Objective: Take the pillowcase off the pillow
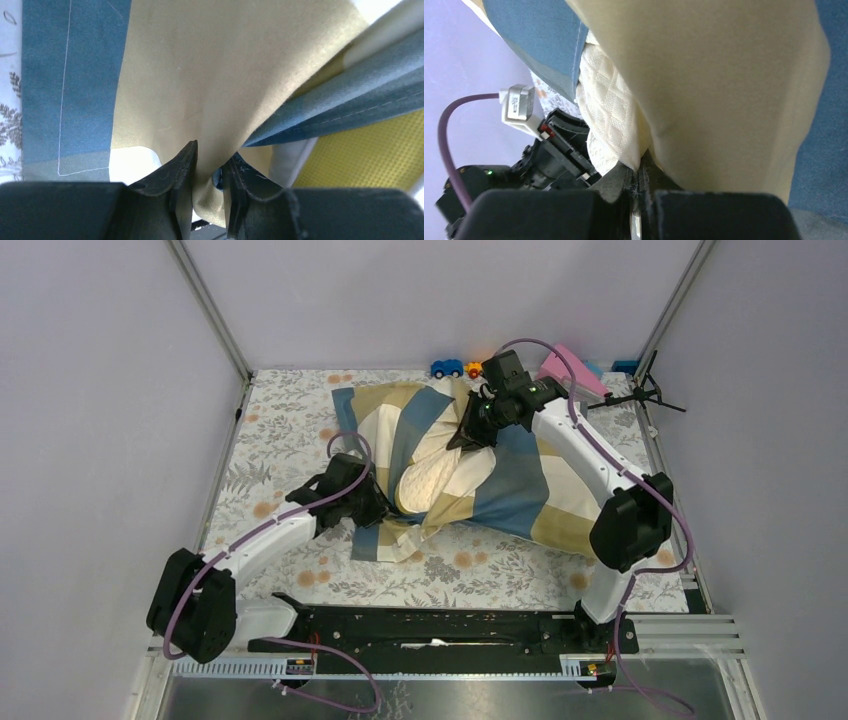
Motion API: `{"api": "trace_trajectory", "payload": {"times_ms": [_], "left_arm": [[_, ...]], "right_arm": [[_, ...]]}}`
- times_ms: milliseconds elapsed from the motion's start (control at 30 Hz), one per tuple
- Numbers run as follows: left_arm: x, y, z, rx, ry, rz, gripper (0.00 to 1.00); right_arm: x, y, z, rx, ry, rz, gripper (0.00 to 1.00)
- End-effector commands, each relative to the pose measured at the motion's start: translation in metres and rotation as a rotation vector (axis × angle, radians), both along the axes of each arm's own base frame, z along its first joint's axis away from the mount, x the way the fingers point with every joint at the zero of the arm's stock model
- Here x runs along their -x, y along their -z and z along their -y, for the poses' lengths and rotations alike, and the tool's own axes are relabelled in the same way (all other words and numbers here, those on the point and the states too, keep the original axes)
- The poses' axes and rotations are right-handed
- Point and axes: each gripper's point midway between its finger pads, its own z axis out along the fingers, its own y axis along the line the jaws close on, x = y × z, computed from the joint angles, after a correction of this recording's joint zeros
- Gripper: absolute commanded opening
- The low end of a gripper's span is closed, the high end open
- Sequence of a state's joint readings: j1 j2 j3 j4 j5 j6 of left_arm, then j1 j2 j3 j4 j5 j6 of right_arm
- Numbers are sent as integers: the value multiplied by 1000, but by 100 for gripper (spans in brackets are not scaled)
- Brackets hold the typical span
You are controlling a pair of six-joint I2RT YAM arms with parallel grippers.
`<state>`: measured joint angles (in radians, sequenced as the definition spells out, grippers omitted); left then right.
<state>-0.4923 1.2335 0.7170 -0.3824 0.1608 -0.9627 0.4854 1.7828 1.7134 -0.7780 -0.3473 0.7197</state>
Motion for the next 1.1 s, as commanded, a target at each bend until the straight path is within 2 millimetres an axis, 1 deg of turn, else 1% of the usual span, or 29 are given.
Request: {"api": "trace_trajectory", "payload": {"times_ms": [0, 67, 133, 233, 300, 367, 467, 533, 633, 700, 733, 833, 867, 900, 967, 1000, 1033, 1067], "left_arm": [[17, 40, -19, -127, 57, -81, 26], [3, 29, -17, -134, 57, -28, 27], [-17, 4, -19, -154, 32, 76, 32], [-48, -45, -23, -175, -15, 248, 45], [-61, -65, -25, -201, -25, 311, 53], [-69, -65, -29, -257, -19, 300, 62], [-79, -57, -42, -379, -43, 244, 73], [-88, -57, -45, -427, -46, 244, 78], [-100, -65, -46, -455, -50, 272, 83], [-103, -73, -48, -475, -45, 281, 87], [-104, -77, -52, -494, -55, 283, 88], [-101, -80, -75, -570, -126, 265, 97], [-99, -78, -83, -568, -147, 251, 99], [-94, -66, -92, -543, -162, 209, 99], [-86, -46, -105, -416, -181, 118, 99], [-81, -38, -106, -327, -173, 79, 99], [-79, -35, -110, -284, -173, 73, 98], [-78, -39, -114, -260, -177, 92, 98]], "right_arm": [[-17, -91, -19, -264, -17, 133, 0], [-14, -93, -19, -260, -37, 143, 0], [-8, -83, -17, -206, -65, 146, 0], [10, -46, -4, -50, -106, 117, 0], [20, -28, 1, -11, -112, 97, 0], [31, -20, 0, -28, -113, 84, 0], [46, -20, -8, -48, -146, 78, 0], [56, -21, -13, -18, -188, 88, 0], [69, -13, -14, 48, -250, 88, 0], [70, -7, -6, 96, -253, 87, 0], [68, -6, -2, 120, -251, 99, 0], [60, -6, 6, 176, -239, 135, 0], [57, -6, 8, 192, -232, 144, 0], [55, -6, 10, 204, -229, 154, 0], [50, -5, 11, 223, -223, 165, 0], [47, -3, 12, 235, -221, 166, 0], [45, -2, 11, 239, -224, 167, 0], [43, -2, 9, 239, -229, 171, 0]]}}
